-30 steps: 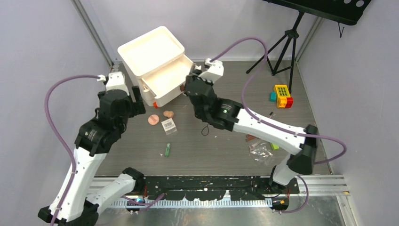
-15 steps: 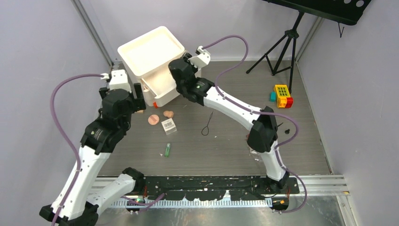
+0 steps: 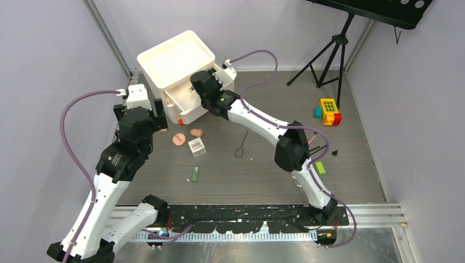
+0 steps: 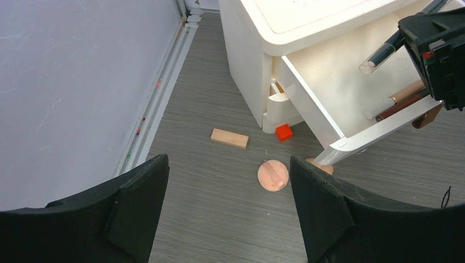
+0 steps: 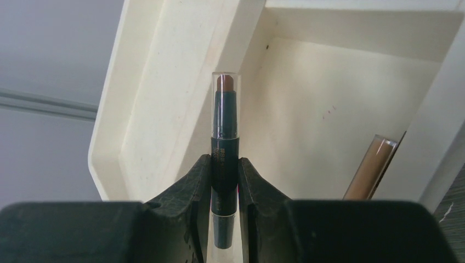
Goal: Organize the makeup
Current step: Place the makeup in the drawer.
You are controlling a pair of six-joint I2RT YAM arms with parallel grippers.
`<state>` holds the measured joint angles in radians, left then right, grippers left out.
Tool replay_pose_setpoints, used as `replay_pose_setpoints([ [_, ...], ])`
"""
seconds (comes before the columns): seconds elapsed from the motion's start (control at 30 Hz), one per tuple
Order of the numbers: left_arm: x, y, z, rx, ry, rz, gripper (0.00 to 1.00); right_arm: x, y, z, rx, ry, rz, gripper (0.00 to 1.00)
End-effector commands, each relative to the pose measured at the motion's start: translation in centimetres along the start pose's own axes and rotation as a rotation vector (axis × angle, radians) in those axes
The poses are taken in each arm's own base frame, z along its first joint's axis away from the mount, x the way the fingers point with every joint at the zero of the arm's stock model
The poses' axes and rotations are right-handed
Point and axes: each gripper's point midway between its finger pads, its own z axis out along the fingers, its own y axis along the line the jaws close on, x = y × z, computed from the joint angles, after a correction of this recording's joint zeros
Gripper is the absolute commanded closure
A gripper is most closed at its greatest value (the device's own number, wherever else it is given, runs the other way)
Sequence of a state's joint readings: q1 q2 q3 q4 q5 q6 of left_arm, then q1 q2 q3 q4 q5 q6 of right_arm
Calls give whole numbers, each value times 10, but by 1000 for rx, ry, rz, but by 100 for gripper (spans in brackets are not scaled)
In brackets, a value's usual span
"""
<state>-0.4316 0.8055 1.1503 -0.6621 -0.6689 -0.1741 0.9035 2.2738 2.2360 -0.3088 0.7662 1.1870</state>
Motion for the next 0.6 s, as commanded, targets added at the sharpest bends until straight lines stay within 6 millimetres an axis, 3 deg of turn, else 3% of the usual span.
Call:
replay_pose_setpoints([
  [0.0, -11, 3, 2, -15, -42, -35, 17, -5, 16, 0, -32, 10, 82, 81],
  [0.27, -5, 6, 6, -15, -23, -60, 18, -6, 6, 3, -14, 18, 73, 56],
  [0.37, -4, 6, 7, -18, -20, -58, 17, -8, 14, 1, -38, 23, 73, 50],
  [0.57, -1, 7, 9, -22, -10, -58, 17, -30, 45, -15, -143, 18, 6, 49],
])
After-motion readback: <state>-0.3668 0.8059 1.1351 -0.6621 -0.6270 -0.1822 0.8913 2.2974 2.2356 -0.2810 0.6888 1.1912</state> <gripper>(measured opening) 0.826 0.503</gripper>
